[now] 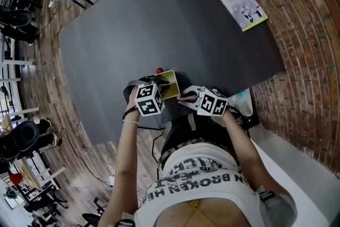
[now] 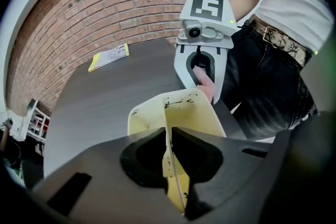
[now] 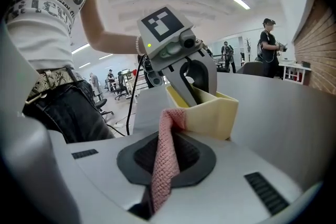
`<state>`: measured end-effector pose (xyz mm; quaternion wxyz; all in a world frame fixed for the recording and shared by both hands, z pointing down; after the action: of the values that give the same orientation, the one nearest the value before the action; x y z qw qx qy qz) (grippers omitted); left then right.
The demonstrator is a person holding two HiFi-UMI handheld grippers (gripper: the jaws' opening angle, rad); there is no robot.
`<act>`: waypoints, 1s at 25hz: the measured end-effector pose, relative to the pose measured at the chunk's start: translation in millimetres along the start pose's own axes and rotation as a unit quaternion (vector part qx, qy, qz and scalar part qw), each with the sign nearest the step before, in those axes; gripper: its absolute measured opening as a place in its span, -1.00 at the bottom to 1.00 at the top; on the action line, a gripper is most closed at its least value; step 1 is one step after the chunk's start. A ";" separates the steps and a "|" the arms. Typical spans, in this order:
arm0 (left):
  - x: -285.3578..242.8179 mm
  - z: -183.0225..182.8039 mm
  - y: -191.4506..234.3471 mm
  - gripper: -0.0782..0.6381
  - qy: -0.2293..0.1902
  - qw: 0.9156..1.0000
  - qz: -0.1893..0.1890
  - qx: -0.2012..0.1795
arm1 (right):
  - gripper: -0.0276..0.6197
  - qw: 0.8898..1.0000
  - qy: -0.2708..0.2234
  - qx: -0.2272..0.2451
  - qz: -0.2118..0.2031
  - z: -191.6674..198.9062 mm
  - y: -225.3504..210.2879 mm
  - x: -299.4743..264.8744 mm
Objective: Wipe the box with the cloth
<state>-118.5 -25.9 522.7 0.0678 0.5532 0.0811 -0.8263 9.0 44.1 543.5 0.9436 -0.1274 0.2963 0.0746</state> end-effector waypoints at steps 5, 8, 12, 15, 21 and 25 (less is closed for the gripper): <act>3.6 1.7 -2.5 -0.70 -0.018 1.000 -0.017 0.004 | -0.86 0.999 0.001 -0.021 0.038 3.8 -5.6 18.1; 11.5 2.9 -4.0 -0.70 -0.034 0.998 -0.028 0.038 | -0.86 0.996 -0.016 -0.041 0.072 4.0 -10.5 32.3; 25.5 5.1 -10.5 -0.70 -0.047 0.995 -0.055 0.066 | -0.86 0.991 -0.035 -0.052 0.121 -4.9 -15.3 50.7; 37.1 6.5 -14.9 -0.70 -0.067 0.991 -0.080 0.090 | -0.86 0.988 -0.032 -0.035 0.148 -11.2 -17.8 59.7; 66.3 0.6 -21.0 -0.74 -0.173 0.955 -0.165 0.176 | -0.86 0.984 -0.082 0.013 0.160 -35.2 -21.4 82.6; 94.4 -9.3 -21.2 -0.76 -0.264 0.902 -0.231 0.251 | -0.86 0.980 -0.121 0.034 0.152 -53.8 -17.4 100.5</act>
<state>-150.1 -5.4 433.1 -0.2468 0.2795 -0.0243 -0.9276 65.4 18.8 446.2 0.9538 -0.0392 0.1986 0.2219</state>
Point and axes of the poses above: the fingertips, and each gripper's own axes: x backward along the fingers, y to its left, z out of its underside, the point moved 10 cm from there along x, backward along the fingers, and after that the axes turned 3 degrees about y, right-handed, at the moved point
